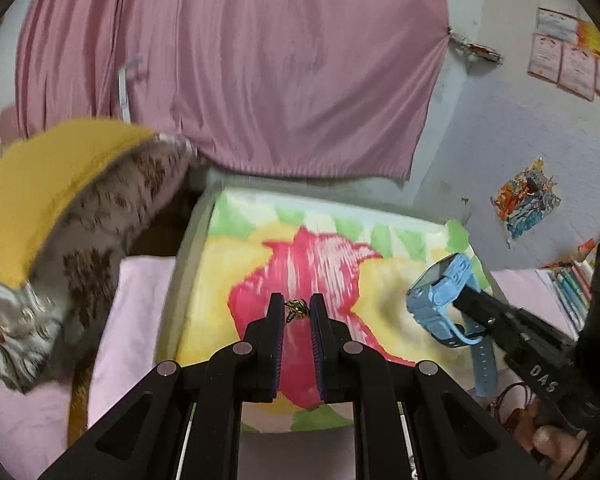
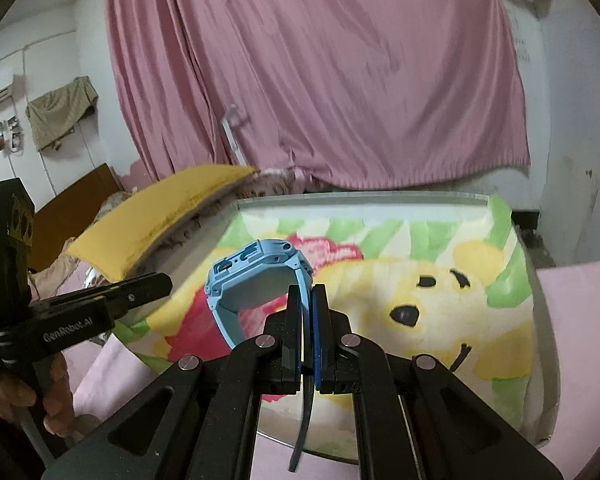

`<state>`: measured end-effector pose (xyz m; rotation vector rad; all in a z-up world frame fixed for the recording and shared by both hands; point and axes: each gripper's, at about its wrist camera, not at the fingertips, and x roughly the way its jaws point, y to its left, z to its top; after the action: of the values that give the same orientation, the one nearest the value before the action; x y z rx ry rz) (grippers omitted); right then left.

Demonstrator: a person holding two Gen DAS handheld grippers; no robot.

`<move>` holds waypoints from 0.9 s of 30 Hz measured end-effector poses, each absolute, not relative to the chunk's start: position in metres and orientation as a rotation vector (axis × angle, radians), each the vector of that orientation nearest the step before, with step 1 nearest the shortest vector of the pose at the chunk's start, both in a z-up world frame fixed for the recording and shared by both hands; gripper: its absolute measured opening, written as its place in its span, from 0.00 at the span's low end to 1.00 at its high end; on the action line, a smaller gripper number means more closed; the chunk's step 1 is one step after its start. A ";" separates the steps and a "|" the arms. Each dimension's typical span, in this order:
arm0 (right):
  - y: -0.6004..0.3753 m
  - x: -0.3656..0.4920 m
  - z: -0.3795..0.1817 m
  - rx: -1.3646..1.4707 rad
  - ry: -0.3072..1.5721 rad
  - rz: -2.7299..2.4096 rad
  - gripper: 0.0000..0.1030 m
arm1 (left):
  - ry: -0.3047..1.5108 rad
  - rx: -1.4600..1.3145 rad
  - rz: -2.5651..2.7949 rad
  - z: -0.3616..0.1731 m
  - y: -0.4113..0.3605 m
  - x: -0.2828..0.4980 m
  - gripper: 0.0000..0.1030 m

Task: Organize jewelry
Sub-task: 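Carry the watch into the tray and open the right gripper while the left carries the charm, then lower the gold charm into the tray and open the left gripper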

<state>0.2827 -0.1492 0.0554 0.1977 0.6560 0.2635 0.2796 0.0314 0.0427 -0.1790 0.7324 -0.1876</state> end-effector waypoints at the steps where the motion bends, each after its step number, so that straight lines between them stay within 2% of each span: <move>1: -0.149 0.285 0.054 0.196 0.674 0.261 0.04 | 0.756 -0.169 -0.178 0.041 0.031 0.283 0.12; 11: -0.152 0.303 0.031 0.234 0.821 0.270 0.06 | 0.949 -0.204 -0.218 0.019 0.037 0.305 0.12; 20: -0.148 0.300 0.036 0.223 0.821 0.262 0.08 | 1.023 -0.208 -0.228 0.012 0.035 0.311 0.12; 23: -0.148 0.296 0.040 0.213 0.800 0.259 0.20 | 1.015 -0.210 -0.227 0.013 0.036 0.309 0.12; 24: -0.149 0.293 0.041 0.209 0.791 0.258 0.28 | 1.006 -0.214 -0.226 0.014 0.037 0.307 0.12; 26: -0.149 0.283 0.047 0.181 0.755 0.241 0.36 | 0.978 -0.213 -0.224 0.017 0.039 0.303 0.17; 27: -0.149 0.279 0.049 0.176 0.737 0.239 0.41 | 0.948 -0.211 -0.223 0.020 0.040 0.298 0.24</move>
<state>0.2786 -0.1492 0.0490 0.1764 0.7367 0.2391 0.2982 0.0397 0.0199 -0.2111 0.9479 -0.2226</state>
